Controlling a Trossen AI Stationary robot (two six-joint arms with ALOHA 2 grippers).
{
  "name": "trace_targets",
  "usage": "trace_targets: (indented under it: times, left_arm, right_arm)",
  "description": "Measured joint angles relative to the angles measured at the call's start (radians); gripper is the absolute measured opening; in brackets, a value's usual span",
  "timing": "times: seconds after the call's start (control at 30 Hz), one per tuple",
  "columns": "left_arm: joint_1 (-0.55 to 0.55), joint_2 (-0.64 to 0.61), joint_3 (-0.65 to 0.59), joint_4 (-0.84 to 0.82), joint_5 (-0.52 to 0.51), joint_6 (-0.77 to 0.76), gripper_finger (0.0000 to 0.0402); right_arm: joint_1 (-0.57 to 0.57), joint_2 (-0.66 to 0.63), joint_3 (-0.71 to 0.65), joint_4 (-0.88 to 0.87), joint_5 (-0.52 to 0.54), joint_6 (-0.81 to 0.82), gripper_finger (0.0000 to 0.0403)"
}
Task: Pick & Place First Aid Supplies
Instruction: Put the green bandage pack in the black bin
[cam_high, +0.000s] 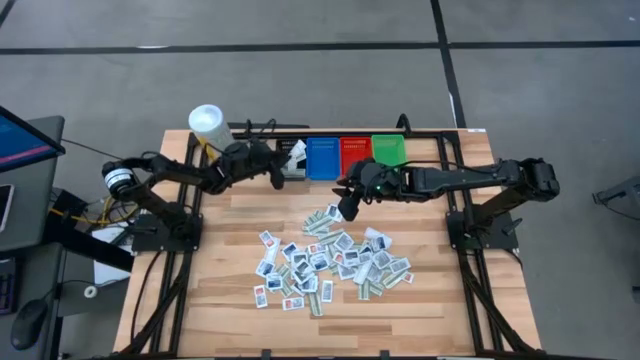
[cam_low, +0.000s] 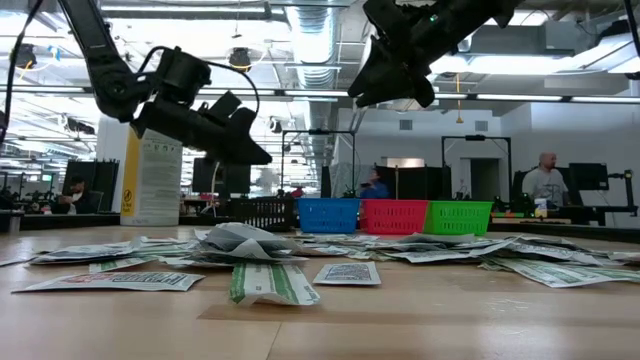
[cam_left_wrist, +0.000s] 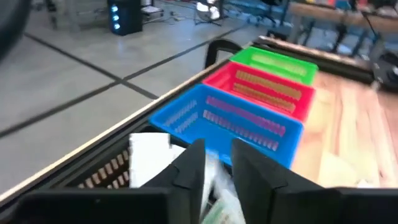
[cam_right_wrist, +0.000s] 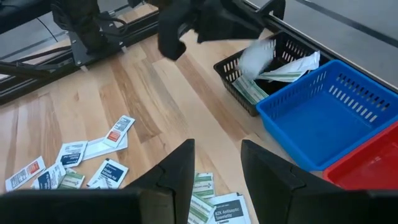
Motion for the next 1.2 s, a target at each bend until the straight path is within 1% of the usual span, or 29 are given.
trace_targets:
  times: [0.1,0.2,0.33,0.67,0.83,1.03,1.2]
  left_arm:
    - [-0.017,0.0,0.0,0.0,-0.016,0.039,0.0106]
    - [-0.023,0.0,0.0,0.0,-0.048,0.044,0.0124]
    - [-0.022,0.0,0.0,0.0,-0.056,0.043,0.0135]
    - [-0.03,0.0,0.0,-0.015,-0.056,0.043,0.0128]
    - [-0.03,0.0,0.0,-0.103,-0.056,0.041,0.0127]
    - [-0.03,0.0,0.0,-0.204,-0.056,-0.033,0.0123]
    - [-0.03,-0.001,0.0,-0.272,-0.056,-0.066,0.0116]
  right_arm:
    - [0.0,0.0,0.0,0.001,0.0,0.007,0.0126]
    - [0.0,0.0,0.0,0.003,0.0,0.011,0.0126]
    - [0.0,0.0,0.0,0.003,0.001,0.025,0.0126]
    - [0.0,0.0,0.0,0.003,0.002,0.028,0.0126]
    - [0.0,0.0,0.0,0.005,0.003,0.029,0.0126]
    - [0.0,0.0,0.0,0.006,0.003,0.029,0.0126]
    - [0.003,0.0,0.0,0.006,0.003,0.029,0.0126]
